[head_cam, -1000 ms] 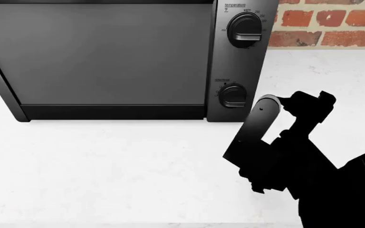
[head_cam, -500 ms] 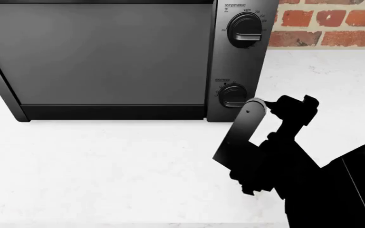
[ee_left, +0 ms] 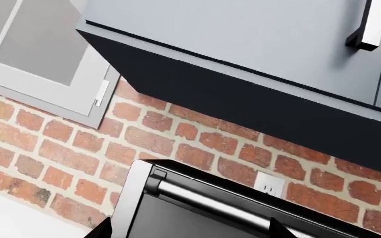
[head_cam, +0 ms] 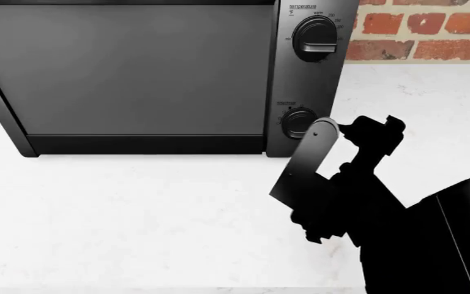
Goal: Turn on the toaster oven by setting the timer.
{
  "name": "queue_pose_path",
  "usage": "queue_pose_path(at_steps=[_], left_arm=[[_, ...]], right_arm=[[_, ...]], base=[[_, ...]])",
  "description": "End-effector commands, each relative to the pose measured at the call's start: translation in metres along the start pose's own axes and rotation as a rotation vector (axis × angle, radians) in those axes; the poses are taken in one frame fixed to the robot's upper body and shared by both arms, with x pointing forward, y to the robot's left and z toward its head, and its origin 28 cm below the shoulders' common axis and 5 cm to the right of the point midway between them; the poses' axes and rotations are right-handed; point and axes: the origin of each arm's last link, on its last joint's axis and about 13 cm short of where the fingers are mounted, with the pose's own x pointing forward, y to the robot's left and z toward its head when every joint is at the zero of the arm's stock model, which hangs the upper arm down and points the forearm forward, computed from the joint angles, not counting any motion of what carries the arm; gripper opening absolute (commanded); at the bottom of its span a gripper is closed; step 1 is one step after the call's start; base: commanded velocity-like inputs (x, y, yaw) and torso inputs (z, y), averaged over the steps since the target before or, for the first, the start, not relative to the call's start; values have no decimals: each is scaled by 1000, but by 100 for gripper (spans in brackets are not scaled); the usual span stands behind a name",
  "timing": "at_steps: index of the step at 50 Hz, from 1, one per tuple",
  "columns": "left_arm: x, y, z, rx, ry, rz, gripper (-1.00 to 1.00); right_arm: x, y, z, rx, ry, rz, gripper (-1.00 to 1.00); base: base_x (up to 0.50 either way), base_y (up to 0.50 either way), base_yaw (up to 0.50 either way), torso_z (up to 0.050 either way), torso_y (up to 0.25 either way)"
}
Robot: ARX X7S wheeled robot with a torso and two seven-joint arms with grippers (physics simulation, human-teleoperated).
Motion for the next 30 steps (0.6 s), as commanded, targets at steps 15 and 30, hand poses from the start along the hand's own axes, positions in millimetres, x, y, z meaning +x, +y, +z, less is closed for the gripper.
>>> queue_pose_path(at_steps=[15,30], left_arm=[[-1,0,1,3,-2,-3,100],[0,0,0,3,-2,-2,100]], right_arm=[[7,2,4,-3,-19,-3,100],[15,4,4,0,-7,-6,100]], base=[[0,0,0,0,0],[0,0,0,0,0]])
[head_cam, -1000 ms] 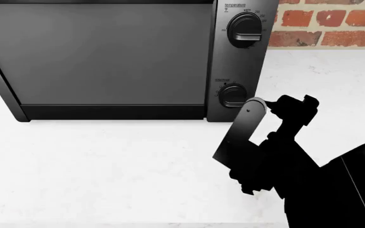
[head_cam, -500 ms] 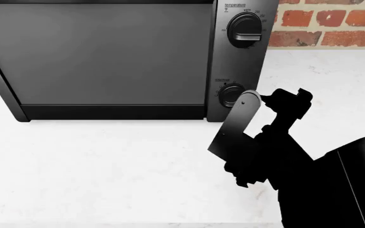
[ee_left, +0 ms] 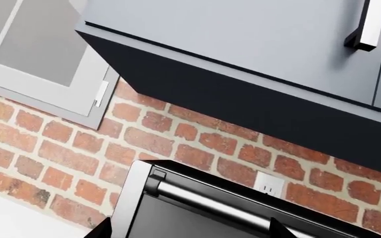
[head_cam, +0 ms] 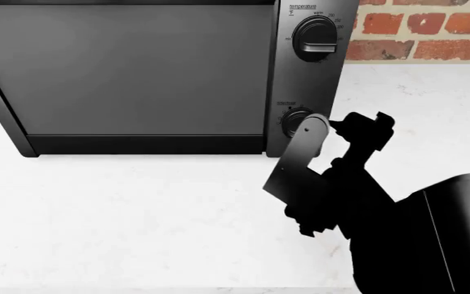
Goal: Turn on the toaster oven by setting the timer.
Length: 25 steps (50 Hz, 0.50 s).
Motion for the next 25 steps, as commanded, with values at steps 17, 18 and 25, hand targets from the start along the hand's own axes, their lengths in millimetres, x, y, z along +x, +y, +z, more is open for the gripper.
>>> queue_pose_path(at_steps=[17,18,25], left_arm=[[1,0,0,-4,1,7,100],[1,0,0,-4,1,8,100],[0,1,0,-4,-1,11,100]], right_arm=[[10,3,4,-15,10,-2,100],[9,3,4,-17,9,-2,100],[10,5,7,-26,1,8,100]], base=[[0,0,0,0,0],[0,0,0,0,0],[0,0,0,0,0]])
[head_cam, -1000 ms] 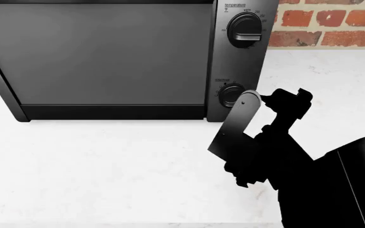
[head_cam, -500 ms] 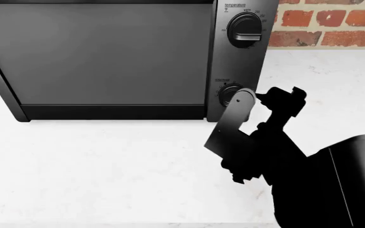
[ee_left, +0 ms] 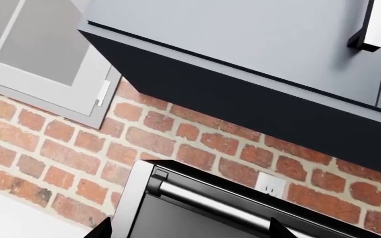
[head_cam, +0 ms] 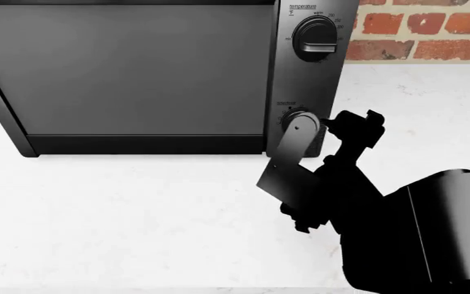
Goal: Turn on the toaster oven by setting the timer.
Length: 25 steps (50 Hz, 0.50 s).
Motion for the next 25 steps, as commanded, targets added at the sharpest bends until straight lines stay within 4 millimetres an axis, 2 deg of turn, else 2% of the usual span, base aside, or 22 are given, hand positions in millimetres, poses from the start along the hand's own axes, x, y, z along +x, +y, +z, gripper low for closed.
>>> queue_pose_path(at_steps=[1,25], left_arm=[[0,1,1,0,-2,4,100],[0,2,-1,-5,0,8,100]], right_arm=[[2,2,3,-12,-5,8,100],[16,3,4,2,20,29,100]], base=[[0,0,0,0,0],[0,0,0,0,0]])
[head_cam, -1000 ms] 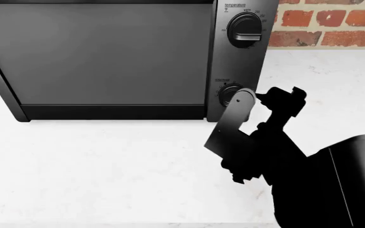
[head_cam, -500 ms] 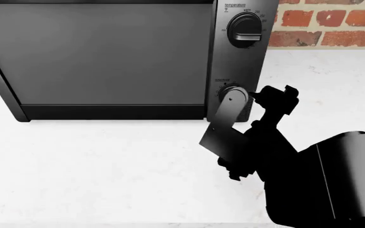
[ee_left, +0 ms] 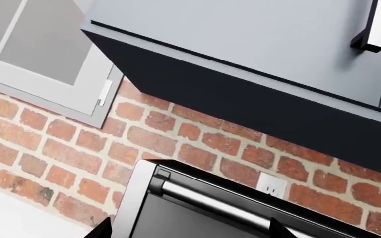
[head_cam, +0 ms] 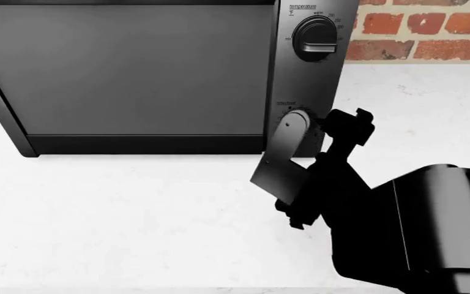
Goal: Turn on the toaster oven by setting the timer.
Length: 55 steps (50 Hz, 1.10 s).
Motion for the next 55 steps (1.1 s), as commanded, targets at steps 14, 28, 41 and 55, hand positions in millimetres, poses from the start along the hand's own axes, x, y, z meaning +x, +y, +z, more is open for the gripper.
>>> queue_pose_path(at_steps=[14,28,41,55], left_arm=[[0,1,-1,-3,2,3,100],[-2,2,-1,0,4,7,100],[-1,2,-1,-2,5,9,100],[0,2,-2,-2,4,11,100]], right_arm=[[11,1,-1,5,19,9,100],[13,-1,-2,9,45,-20,100],[12,-2,0,9,43,-24,100],[18,-3,2,7,42,-41,100]], base=[[0,0,0,0,0],[0,0,0,0,0],[0,0,0,0,0],[0,0,0,0,0]])
